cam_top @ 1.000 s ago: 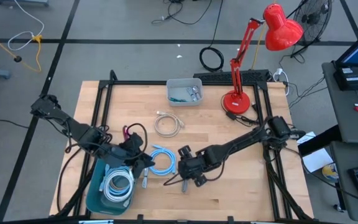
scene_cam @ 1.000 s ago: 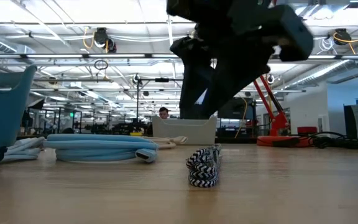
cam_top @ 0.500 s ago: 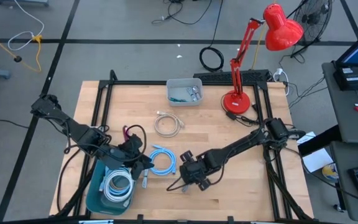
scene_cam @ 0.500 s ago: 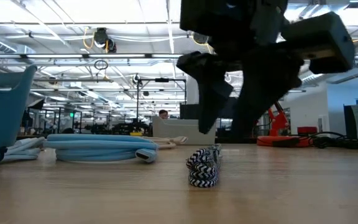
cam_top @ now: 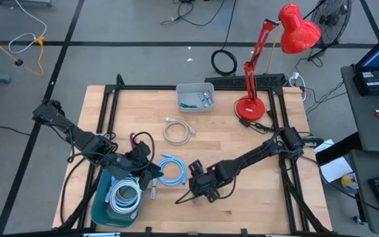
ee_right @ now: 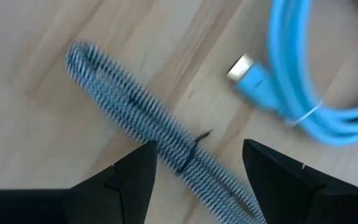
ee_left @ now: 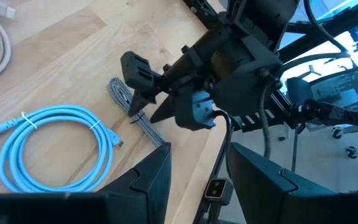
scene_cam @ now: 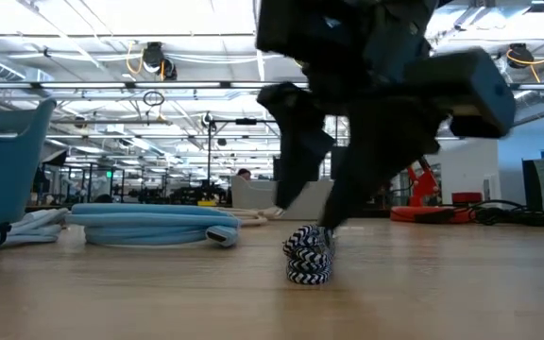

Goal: Pick & Place USB Port
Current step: Put the black white charger cable into the gray bin, then put the blue HDMI cable into the blue bin

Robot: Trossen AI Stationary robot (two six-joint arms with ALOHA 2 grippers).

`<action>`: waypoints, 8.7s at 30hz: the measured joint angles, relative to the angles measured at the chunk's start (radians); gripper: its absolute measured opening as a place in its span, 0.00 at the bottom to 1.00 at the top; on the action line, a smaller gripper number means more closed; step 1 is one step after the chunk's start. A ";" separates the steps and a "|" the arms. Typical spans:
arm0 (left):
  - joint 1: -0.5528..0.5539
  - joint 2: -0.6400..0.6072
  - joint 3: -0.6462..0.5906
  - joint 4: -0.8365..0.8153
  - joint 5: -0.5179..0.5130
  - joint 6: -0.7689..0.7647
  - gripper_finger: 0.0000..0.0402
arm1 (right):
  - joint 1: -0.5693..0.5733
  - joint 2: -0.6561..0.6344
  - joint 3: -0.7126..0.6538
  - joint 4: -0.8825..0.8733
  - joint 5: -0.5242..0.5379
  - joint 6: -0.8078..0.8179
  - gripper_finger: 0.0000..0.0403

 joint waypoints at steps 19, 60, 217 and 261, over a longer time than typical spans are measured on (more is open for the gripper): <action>0.000 0.000 0.000 0.015 0.000 0.010 0.40 | 0.007 0.059 0.004 0.007 -0.054 0.114 0.51; 0.000 0.000 0.000 0.014 0.001 0.049 0.40 | -0.096 -0.254 0.001 -0.104 0.192 0.535 0.03; 0.229 -0.020 0.000 0.218 -0.003 0.112 0.40 | -0.830 -0.334 0.158 0.058 -0.188 0.039 0.35; 0.469 -0.002 0.000 -0.277 0.408 0.792 0.40 | -0.245 -0.484 -0.104 0.176 -0.181 0.673 0.32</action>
